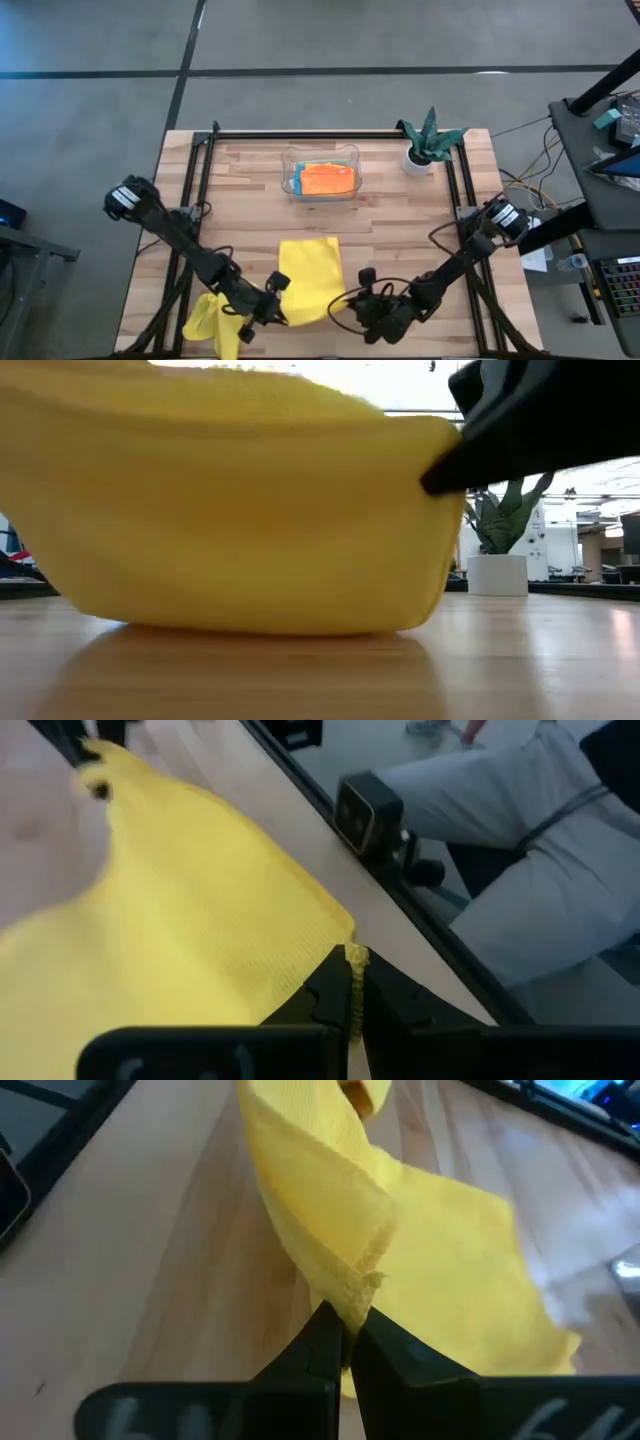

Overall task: Fold microfiber towels
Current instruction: Fold the top yellow towel

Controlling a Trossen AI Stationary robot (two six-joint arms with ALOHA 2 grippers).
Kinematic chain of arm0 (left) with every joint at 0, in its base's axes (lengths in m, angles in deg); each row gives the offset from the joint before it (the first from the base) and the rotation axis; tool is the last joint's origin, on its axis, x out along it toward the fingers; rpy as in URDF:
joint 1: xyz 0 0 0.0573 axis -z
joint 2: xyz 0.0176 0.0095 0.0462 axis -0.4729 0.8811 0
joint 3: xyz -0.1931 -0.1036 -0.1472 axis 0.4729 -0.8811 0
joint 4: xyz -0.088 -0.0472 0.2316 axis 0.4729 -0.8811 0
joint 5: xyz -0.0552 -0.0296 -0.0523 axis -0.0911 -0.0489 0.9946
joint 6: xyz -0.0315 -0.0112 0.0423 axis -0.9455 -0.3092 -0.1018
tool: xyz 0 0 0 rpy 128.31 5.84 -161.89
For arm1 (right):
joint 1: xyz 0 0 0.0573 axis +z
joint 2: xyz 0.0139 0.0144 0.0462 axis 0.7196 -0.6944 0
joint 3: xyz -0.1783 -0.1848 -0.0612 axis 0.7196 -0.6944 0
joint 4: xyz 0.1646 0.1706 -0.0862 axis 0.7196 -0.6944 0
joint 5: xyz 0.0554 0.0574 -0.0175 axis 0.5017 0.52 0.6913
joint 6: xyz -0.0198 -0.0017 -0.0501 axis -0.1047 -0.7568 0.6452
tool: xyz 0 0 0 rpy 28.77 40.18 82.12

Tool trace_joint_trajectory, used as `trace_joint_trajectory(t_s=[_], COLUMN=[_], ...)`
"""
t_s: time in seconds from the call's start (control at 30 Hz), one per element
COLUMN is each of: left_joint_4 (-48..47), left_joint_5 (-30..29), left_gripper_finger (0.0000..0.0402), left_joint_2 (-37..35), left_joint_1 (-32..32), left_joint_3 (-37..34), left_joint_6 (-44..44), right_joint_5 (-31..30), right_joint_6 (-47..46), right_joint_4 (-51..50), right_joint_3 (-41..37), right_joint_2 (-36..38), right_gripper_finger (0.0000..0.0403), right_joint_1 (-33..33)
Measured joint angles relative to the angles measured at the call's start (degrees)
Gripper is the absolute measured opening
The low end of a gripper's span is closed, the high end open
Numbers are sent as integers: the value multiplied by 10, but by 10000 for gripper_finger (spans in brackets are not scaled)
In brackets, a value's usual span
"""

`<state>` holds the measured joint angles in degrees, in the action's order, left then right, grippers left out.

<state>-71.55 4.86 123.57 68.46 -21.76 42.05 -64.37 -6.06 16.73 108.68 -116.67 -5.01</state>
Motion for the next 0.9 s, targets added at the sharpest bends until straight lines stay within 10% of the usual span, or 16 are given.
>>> trace_joint_trajectory(t_s=[0.9], left_joint_4=[16], left_joint_5=[-42], left_gripper_finger=[0], left_joint_2=[-201], left_joint_1=[-233], left_joint_3=[-248], left_joint_6=[-31], right_joint_5=[-24], right_joint_6=[-76], right_joint_4=[-90], right_joint_3=[-13], right_joint_2=[-4], right_gripper_finger=[8], right_joint_1=[-190])
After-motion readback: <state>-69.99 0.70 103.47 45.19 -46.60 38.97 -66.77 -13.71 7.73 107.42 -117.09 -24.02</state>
